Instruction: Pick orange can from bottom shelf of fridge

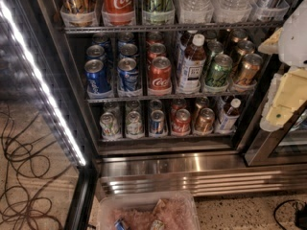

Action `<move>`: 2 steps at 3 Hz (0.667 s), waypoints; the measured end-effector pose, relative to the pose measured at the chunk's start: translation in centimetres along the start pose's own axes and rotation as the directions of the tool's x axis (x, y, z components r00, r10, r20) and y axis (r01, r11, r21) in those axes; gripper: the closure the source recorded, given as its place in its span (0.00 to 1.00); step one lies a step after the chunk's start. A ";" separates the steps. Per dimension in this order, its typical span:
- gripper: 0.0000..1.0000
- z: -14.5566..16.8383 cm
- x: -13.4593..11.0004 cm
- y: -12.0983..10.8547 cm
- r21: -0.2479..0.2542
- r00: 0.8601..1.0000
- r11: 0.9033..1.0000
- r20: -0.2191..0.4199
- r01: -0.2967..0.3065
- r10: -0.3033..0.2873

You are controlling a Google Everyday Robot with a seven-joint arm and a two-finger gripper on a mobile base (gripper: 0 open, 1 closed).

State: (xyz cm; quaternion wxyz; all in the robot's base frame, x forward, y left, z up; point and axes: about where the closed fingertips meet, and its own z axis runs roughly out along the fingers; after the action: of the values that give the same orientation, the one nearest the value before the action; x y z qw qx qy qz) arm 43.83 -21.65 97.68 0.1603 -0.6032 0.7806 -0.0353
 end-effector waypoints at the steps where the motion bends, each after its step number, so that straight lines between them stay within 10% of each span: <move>1: 0.00 0.0 0.0 0.0 0.000 1.000 1.000 0.000 0.000 0.000; 2: 0.00 1.7 0.1 0.5 0.023 0.998 0.998 0.029 -0.060 0.060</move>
Offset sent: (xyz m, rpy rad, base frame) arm -0.0001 0.0102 -0.1045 0.2280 -0.1118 -0.3237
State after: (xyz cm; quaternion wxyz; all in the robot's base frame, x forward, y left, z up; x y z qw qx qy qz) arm 43.80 -21.37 95.95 0.1793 -0.5779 0.7955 -0.0311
